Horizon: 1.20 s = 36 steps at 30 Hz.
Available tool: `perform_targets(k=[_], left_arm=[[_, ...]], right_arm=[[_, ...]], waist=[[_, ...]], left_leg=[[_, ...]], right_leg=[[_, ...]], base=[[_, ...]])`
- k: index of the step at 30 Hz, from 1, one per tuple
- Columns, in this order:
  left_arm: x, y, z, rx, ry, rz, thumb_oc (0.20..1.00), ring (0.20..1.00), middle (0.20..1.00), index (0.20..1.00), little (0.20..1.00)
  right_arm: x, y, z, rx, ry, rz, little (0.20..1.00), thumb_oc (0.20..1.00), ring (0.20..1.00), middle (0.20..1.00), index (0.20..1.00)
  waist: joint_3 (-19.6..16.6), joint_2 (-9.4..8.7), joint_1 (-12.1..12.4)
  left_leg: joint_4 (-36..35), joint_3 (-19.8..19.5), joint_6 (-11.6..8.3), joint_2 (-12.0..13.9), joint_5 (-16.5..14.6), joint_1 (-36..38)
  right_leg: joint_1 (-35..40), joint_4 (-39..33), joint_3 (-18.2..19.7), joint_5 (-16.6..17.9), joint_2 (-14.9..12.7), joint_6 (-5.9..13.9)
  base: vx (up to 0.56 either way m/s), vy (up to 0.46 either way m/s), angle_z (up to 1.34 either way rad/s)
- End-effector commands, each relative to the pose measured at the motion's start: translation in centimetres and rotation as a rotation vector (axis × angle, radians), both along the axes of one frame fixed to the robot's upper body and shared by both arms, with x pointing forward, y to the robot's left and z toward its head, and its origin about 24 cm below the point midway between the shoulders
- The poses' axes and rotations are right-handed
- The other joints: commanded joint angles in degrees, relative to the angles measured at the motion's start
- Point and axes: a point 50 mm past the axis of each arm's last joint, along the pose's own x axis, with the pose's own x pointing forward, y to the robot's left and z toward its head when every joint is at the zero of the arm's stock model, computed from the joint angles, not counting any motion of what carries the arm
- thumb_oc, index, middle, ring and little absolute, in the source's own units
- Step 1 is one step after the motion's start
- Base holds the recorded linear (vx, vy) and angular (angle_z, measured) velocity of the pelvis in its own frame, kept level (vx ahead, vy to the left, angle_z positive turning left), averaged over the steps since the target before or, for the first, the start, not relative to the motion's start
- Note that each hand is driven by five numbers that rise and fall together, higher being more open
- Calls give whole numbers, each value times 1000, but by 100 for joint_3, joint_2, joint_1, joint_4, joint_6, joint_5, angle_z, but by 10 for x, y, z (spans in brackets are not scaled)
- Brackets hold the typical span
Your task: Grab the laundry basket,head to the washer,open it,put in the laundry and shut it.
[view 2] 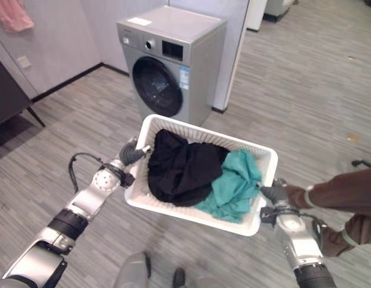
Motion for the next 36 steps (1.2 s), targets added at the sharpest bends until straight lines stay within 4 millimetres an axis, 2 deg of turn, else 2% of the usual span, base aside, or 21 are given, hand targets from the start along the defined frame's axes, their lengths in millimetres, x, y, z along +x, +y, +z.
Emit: perform_targets(k=[1, 4, 6, 9, 12, 14, 15, 16, 17, 19, 20, 21, 22, 23, 24, 26, 27, 29, 31, 32, 36], left_arm=[[13, -12, 55, -80, -228, -42, 200, 200, 200, 200, 200], [12, -9, 55, -81, -226, -35, 200, 200, 200, 200, 200], [10, -5, 51, -80, -215, -21, 200, 200, 200, 200, 200], [8, 2, 44, -70, -199, -3, 200, 200, 200, 200, 200], [5, 10, 36, -65, -177, 19, 200, 200, 200, 200, 200], [3, 14, 34, -56, -173, 31, 200, 200, 200, 200, 200], [3, 13, 33, -57, -170, 26, 200, 200, 200, 200, 200], [3, 13, 34, -58, -170, 26, 200, 200, 200, 200, 200], [2, 12, 32, -62, -165, 24, 200, 200, 200, 200, 200], [1, 14, 29, -71, -154, 36, 200, 200, 200, 200, 200], [1, 14, 29, -71, -154, 36, 200, 200, 200, 200, 200], [1, 15, 31, -71, -158, 40, 200, 200, 200, 200, 200], [1, 14, 32, -70, -158, 31, 200, 200, 200, 200, 200], [1, 12, 33, -70, -159, 24, 200, 200, 200, 200, 200], [2, 12, 33, -70, -158, 23, 200, 200, 200, 200, 200], [2, 13, 34, -69, -162, 25, 200, 200, 200, 200, 200], [1, 14, 32, -71, -161, 24, 200, 200, 200, 200, 200], [0, 14, 31, -70, -162, 25, 200, 200, 200, 200, 200], [1, 11, 28, -60, -160, 26, 200, 200, 200, 200, 200], [2, 12, 27, -48, -158, 30, 200, 200, 200, 200, 200], [0, 13, 22, -53, -141, 35, 200, 200, 200, 200, 200]], right_arm=[[17, 25, 55, 26, -298, 179, 200, 200, 200, 200, 200], [21, 32, 54, 52, -297, 194, 200, 200, 200, 200, 200], [23, 37, 51, 71, -291, 203, 200, 200, 200, 200, 200], [20, 39, 48, 76, -286, 213, 200, 200, 200, 200, 200], [19, 45, 45, 98, -287, 228, 200, 200, 200, 200, 200], [21, 47, 43, 86, -281, 230, 200, 200, 200, 200, 200], [22, 48, 42, 70, -276, 230, 200, 200, 200, 200, 200], [22, 48, 42, 70, -276, 231, 200, 200, 200, 200, 200], [23, 50, 40, 72, -272, 232, 200, 200, 200, 200, 200], [23, 52, 35, 78, -255, 225, 200, 200, 200, 200, 200], [23, 52, 35, 78, -255, 225, 200, 200, 200, 200, 200], [21, 49, 34, 94, -259, 206, 200, 200, 200, 200, 200], [21, 48, 34, 95, -257, 202, 200, 200, 200, 200, 200], [20, 47, 35, 96, -263, 203, 200, 200, 200, 200, 200], [20, 46, 35, 96, -263, 202, 200, 200, 200, 200, 200], [21, 45, 39, 99, -279, 201, 200, 200, 200, 200, 200], [21, 44, 40, 90, -287, 197, 200, 200, 200, 200, 200], [21, 44, 41, 88, -290, 193, 200, 200, 200, 200, 200], [18, 42, 38, 108, -288, 180, 200, 200, 200, 200, 200], [17, 40, 37, 109, -284, 176, 200, 200, 200, 200, 200], [13, 33, 33, 93, -267, 171, 200, 200, 200, 200, 200]], waist=[[-426, 151, 341], [-413, 134, 421], [-584, 164, 463], [-804, 43, 523], [-959, -106, 550], [-976, -93, 558], [-913, -41, 509], [-905, -46, 513], [-852, 15, 450], [-763, 160, 371], [-757, 146, 365], [-752, 237, 337], [-736, 271, 305], [-735, 306, 293], [-720, 308, 261], [-722, 354, 277], [-722, 348, 266], [-705, 329, 250], [-673, 246, 164], [-702, 206, 181], [-921, 124, 270]], left_leg=[[-131, -472, 6, -216, 548, 114], [-283, -616, -45, -246, 625, 54], [-376, -406, 21, -127, 756, 233], [-85, -304, 104, -202, 835, 280], [198, -158, 297, -406, 572, 420], [267, -95, 481, -509, 360, 636], [305, -17, 631, -543, 190, 844], [312, -10, 636, -552, 187, 843], [318, -1, 710, -538, 121, 966], [256, -11, 797, -484, 20, 1226], [251, -13, 798, -502, 22, 1229], [128, 24, 778, -430, -76, 1466], [77, -5, 757, -418, -109, 1547], [42, -1, 719, -365, -152, 1603], [35, -41, 706, -362, -156, 1627], [-11, -24, 614, -276, -214, 1671], [-73, -93, 536, -244, -259, 1752], [-104, -113, 515, -251, -278, 1799], [-132, -175, 501, -325, -295, 1873], [-175, -131, 491, -350, -318, 1929], [-393, -84, 426, -362, -310, 2050]], right_leg=[[366, 395, 85, -616, -580, 742], [549, 465, 227, -800, -570, 721], [730, 514, 276, -1059, -551, 718], [860, 705, 262, -1093, -702, 827], [704, 1491, 273, -522, -975, 1141], [352, 2436, 246, 115, -1114, 1376], [30, 3399, 193, 586, -1218, 1596], [11, 3442, 203, 570, -1229, 1603], [-120, 3863, 151, 730, -1249, 1609], [-535, 4522, -22, 589, -1346, 1563], [-545, 4558, -24, 565, -1366, 1563], [-774, 4347, -460, 293, -1830, 1489], [-795, 4078, -680, 103, -2045, 1403], [-838, 3772, -876, -115, -2211, 1320], [-779, 3746, -930, -134, -2207, 1307], [-818, 2925, -1207, -289, -2474, 1261], [-831, 2008, -1139, -56, -2517, 1342], [-860, 1652, -989, 122, -2513, 1404], [-895, 1242, -423, 402, -2359, 1528], [-768, 1015, -350, 468, -2349, 1570], [-378, 508, -511, 578, -2357, 1697]], base=[[364, 27, -39], [349, 50, -45], [444, 129, -34], [428, 133, -26], [394, 166, -4], [321, 211, -20], [226, 173, -29], [200, 183, -17], [118, 124, 0], [137, 134, 10], [185, 110, 19], [188, 70, 27], [235, 66, 37], [102, -14, 28], [81, -31, 20], [74, -107, 29], [77, -182, 31], [45, -105, 18], [48, -82, 21], [49, -65, 22], [80, -97, -22]])
